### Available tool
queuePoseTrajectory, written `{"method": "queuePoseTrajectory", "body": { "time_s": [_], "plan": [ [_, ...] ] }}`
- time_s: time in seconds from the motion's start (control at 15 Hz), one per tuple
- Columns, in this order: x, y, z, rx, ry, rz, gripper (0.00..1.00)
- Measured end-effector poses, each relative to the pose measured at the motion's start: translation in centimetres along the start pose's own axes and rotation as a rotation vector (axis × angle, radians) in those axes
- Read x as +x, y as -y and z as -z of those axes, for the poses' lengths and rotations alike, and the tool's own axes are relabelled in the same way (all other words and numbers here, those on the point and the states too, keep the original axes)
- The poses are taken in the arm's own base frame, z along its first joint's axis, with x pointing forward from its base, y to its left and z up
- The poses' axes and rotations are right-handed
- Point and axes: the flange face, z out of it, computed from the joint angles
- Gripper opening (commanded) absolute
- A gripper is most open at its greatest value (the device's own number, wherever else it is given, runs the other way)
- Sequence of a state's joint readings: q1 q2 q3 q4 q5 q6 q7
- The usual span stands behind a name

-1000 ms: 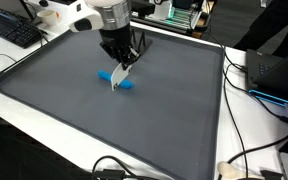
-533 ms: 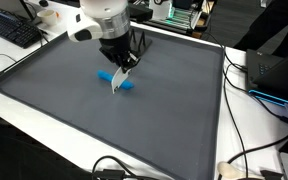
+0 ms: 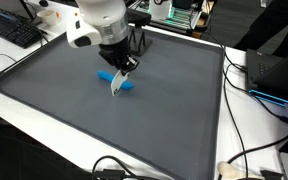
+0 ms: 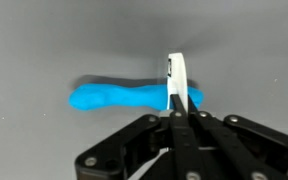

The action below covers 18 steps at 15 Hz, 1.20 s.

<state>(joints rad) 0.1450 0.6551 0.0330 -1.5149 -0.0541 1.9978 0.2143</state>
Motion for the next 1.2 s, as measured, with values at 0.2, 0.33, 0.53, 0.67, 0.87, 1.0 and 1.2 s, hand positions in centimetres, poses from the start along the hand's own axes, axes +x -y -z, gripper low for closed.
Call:
{"method": "queuePoseTrajectory", "body": {
  "time_s": [0.2,0.33,0.53,0.67,0.87,1.0,1.2],
  "plan": [
    [0.1,-0.1,-0.4,-0.002,0.004,-0.002,0.01],
    [0.1,-0.2,-0.6,-0.003,0.007,-0.003,0.01],
    [0.2,-0.2,-0.9,-0.002,0.009,-0.004,0.01],
    [0.2,-0.2,-0.9,0.003,0.010,-0.006,0.01],
    [0.3,-0.5,-0.9,0.027,0.014,-0.024,0.01],
    [0.4,-1.1,-0.9,0.044,0.018,-0.041,0.01],
    [0.5,-1.8,-0.9,0.068,0.023,-0.064,0.01]
  ]
}}
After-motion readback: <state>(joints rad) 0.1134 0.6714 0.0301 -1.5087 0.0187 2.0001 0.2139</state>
